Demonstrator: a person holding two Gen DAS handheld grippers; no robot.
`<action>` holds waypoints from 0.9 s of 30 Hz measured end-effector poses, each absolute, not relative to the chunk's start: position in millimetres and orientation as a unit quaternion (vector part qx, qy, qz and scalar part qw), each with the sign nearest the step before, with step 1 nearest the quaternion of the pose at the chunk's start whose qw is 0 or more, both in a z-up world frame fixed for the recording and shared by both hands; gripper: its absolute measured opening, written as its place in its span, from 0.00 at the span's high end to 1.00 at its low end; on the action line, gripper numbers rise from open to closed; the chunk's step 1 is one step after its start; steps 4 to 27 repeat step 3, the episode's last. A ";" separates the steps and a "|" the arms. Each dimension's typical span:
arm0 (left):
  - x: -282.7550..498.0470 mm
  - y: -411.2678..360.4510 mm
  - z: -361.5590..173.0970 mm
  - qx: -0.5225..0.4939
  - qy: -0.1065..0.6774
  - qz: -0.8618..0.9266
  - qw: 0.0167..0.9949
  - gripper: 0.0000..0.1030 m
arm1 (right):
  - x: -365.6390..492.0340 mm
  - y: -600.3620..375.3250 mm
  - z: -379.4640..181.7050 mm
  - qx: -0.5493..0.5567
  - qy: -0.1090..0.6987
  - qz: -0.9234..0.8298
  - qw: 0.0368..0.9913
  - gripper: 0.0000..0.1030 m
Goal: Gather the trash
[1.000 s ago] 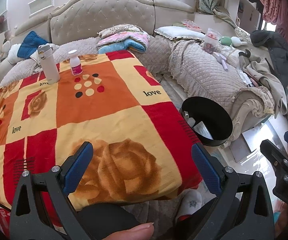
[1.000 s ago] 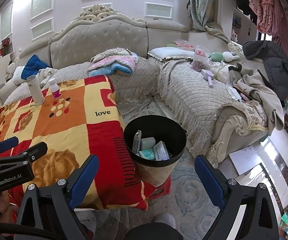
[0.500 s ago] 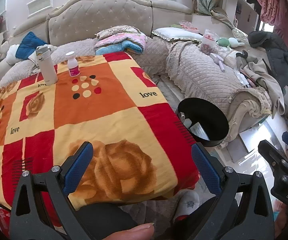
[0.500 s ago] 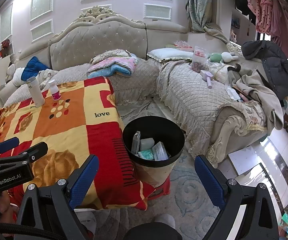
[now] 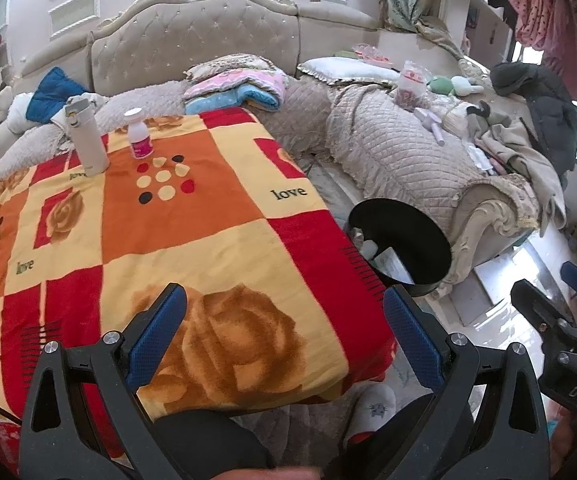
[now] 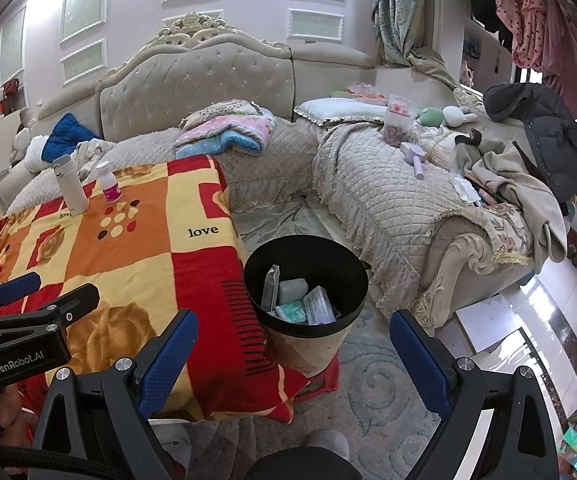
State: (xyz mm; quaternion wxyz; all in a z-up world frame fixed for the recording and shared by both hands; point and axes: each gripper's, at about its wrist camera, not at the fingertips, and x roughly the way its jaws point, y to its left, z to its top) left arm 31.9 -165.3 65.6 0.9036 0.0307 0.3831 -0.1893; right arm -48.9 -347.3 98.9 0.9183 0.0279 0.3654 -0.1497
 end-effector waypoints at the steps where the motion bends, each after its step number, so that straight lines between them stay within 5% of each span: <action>1: 31.0 -165.2 65.1 0.028 0.380 -0.194 0.904 0.04 | -47.8 -346.2 99.8 0.028 0.365 -0.149 0.919 0.07; 27: 29.3 -166.1 64.7 0.032 0.375 -0.194 0.906 0.04 | -47.4 -345.6 100.5 0.029 0.365 -0.149 0.919 0.07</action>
